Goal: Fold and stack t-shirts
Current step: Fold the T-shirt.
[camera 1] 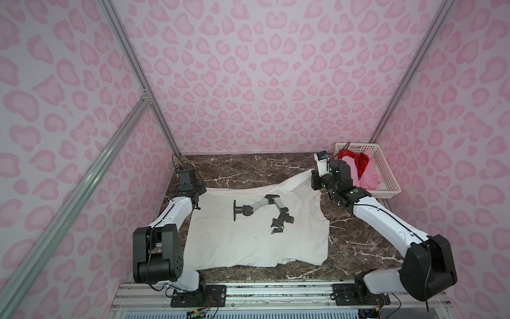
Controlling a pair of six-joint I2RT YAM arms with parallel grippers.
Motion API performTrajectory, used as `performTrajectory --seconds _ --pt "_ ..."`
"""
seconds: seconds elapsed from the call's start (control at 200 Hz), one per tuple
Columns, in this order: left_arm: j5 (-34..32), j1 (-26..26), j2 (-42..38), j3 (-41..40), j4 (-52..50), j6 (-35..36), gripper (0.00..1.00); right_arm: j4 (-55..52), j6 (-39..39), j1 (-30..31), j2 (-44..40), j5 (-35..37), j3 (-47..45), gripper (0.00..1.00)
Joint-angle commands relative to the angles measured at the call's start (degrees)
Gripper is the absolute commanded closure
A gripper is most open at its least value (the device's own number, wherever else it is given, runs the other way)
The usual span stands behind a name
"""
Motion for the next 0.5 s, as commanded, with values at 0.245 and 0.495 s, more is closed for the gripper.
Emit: performTrajectory --seconds 0.245,0.495 --pt "-2.3 0.1 5.0 -0.1 -1.7 -0.9 0.96 -3.1 1.0 0.0 -0.5 -0.6 -1.3 1.0" --pt "-2.3 0.1 5.5 -2.2 -1.5 -1.6 0.96 -6.2 1.4 0.0 -0.9 -0.2 -1.1 1.0"
